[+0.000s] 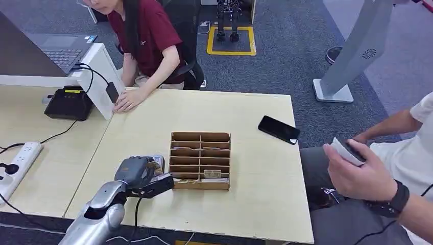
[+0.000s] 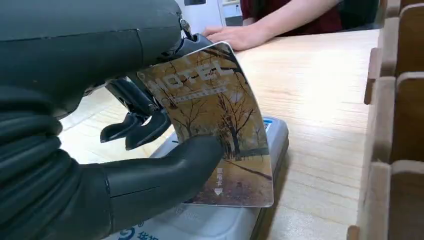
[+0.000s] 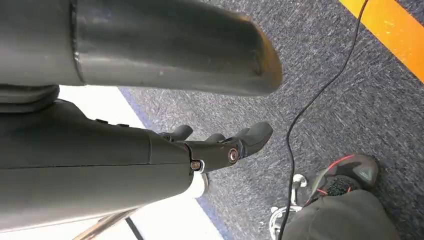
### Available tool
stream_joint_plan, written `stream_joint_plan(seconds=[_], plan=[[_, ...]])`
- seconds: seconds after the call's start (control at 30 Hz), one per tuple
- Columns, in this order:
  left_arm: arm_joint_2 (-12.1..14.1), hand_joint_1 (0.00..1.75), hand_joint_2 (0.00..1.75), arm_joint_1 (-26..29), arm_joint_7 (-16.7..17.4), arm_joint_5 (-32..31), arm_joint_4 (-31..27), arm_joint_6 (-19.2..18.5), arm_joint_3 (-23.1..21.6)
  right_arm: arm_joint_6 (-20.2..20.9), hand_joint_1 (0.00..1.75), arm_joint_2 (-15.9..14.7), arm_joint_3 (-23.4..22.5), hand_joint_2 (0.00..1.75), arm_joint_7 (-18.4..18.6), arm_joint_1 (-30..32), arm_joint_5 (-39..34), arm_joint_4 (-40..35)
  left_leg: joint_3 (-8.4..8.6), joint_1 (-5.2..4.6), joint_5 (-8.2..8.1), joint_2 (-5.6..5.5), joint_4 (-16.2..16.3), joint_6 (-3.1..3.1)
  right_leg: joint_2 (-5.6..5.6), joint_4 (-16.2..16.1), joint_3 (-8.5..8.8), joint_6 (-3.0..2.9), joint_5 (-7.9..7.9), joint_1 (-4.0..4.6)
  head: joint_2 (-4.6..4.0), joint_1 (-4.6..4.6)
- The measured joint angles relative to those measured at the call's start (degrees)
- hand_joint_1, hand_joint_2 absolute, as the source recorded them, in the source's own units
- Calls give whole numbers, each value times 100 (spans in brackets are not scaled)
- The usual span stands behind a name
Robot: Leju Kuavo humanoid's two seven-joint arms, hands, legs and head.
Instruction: Pass the card to the sensor for recognition and then transmit it.
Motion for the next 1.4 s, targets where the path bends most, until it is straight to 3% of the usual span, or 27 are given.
stream_joint_plan(seconds=[0.03,0.07,0.13,0.17,0.2,0.27,0.33,0.4,0.47,0.63,0.83,1.1,1.4], plan=[[-18,175,175,1,-154,219,2,-7,11,0,0,0,0,0,-11,0,2,0,1,0,0,0,0,0,0,0,1,0,0,0,-2,-2],[-72,175,175,-1,-651,658,-15,-46,105,-6,0,0,0,0,-42,2,11,-2,4,0,3,0,0,-4,0,1,2,-1,1,0,0,-2],[-162,175,175,104,-1249,2039,-247,-177,506,-20,0,0,0,0,-77,4,18,0,-2,4,8,3,0,-8,5,2,-12,-3,3,2,0,-4],[-241,175,175,142,-1270,3562,-451,-210,689,-26,0,0,0,0,-90,12,18,0,-14,5,14,3,3,-3,6,2,-31,-3,8,2,-2,-2],[-267,175,175,114,-1211,4287,-582,-210,781,-28,0,0,0,0,-107,20,18,0,-38,7,29,1,7,-2,3,2,-48,-1,15,11,0,2],[-258,175,175,-150,-1145,5245,-914,-72,1098,-46,0,0,0,0,-107,27,20,0,-89,10,47,-9,13,1,-6,4,-87,-5,40,15,-2,2],[-188,175,175,-555,-1152,5582,-1102,239,1472,-52,0,0,-2,0,-109,28,35,0,-103,12,53,-8,13,-8,-6,6,-100,-12,48,16,-2,0],[-63,175,175,-941,-1150,5503,-1154,453,1707,-50,0,0,0,0,-109,38,44,0,-100,12,54,-4,13,-8,-2,6,-102,-13,49,17,0,-2],[98,175,175,-1254,-1099,5037,-1158,682,1807,-35,0,-2,0,0,-109,33,61,0,-102,12,57,-7,13,-7,-3,6,-104,-13,49,18,0,0],[418,175,175,-1885,-1008,4642,-1104,750,1910,-24,0,0,0,0,-109,10,79,-2,-105,10,57,-6,13,-8,-2,6,-107,-13,49,17,-2,0],[568,175,175,-2152,-903,4359,-1003,833,1949,-26,0,0,0,0,-105,3,103,-2,-113,10,56,-5,13,-6,0,4,-113,-12,49,17,0,0],[815,175,175,-2383,-610,2010,-502,1449,1847,-13,0,-2,0,0,-120,-21,129,-20,-113,10,56,0,13,-7,3,4,-119,-12,49,17,-2,0],[835,175,175,-2453,-636,1704,-144,1418,1624,-13,0,-4,0,0,-133,-50,127,-28,-115,10,55,2,13,-6,9,3,-120,-12,49,16,-2,0]])
